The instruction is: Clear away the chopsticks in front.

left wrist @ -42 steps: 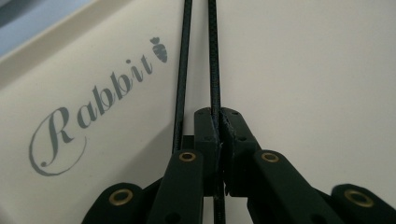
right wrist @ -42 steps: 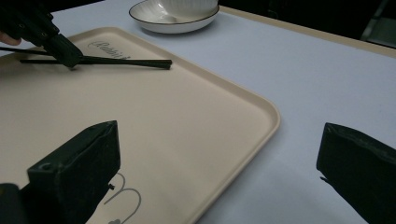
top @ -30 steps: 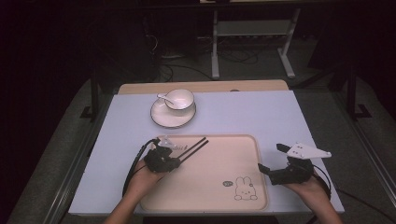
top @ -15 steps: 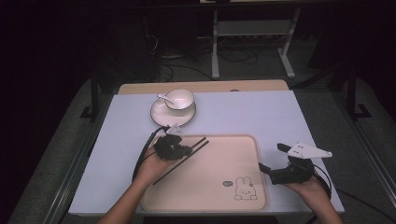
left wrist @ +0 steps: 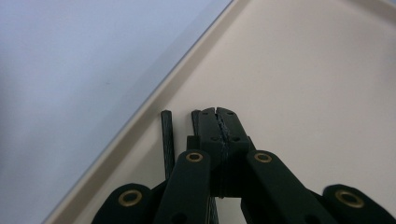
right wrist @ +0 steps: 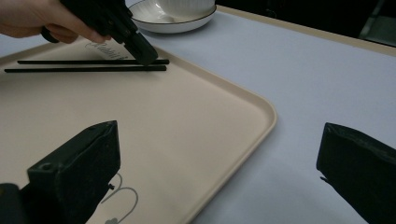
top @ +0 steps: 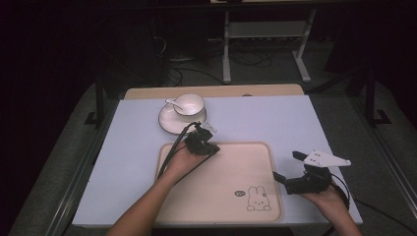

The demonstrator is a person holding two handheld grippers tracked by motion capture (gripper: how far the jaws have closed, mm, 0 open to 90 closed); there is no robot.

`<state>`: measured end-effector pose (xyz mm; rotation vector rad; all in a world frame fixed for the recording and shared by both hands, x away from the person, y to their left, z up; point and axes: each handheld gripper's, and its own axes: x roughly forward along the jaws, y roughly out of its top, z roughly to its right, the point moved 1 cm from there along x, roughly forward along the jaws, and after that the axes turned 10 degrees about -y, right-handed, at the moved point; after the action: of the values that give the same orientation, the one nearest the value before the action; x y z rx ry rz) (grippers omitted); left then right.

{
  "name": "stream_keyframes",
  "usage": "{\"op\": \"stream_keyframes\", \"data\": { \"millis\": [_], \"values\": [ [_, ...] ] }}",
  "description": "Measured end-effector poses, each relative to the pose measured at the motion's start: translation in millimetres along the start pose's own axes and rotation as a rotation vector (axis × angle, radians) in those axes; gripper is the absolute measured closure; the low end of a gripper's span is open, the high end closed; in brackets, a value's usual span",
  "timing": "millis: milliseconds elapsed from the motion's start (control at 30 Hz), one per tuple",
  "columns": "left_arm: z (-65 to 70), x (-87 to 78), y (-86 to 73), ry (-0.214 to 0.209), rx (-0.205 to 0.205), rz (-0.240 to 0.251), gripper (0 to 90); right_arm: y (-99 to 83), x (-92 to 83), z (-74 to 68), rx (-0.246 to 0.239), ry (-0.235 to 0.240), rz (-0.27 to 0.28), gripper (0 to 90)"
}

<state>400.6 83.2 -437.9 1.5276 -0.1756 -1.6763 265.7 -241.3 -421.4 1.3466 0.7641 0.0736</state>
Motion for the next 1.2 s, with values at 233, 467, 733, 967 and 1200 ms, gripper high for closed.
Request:
{"op": "stream_keyframes", "data": {
  "millis": [233, 467, 733, 967, 1200],
  "values": [
    [-5.8, 4.3, -0.3, 0.016, -0.013, 0.006, 89.7, -0.2, -0.1, 0.8, 0.001, 0.002, 0.001, 0.0],
    [-13.5, -4.4, -5.7, 0.04, -0.035, 0.016, 89.7, -0.2, 0.3, 0.5, 0.001, 0.001, -0.002, 0.0],
    [-23.3, -18.9, -20.9, 0.064, -0.07, 0.018, 89.6, -0.3, 0.2, 0.9, 0.002, 0.001, -0.001, 0.0],
    [-30.7, -35.5, -38.2, 0.087, -0.107, 0.027, 89.6, -0.3, 0.4, 0.8, 0.001, 0.0, -0.002, 0.0],
    [-33.7, -50.9, -56.4, 0.102, -0.14, 0.041, 89.6, -0.3, 0.5, 0.6, 0.001, -0.002, -0.004, 0.0]
  ]
}}
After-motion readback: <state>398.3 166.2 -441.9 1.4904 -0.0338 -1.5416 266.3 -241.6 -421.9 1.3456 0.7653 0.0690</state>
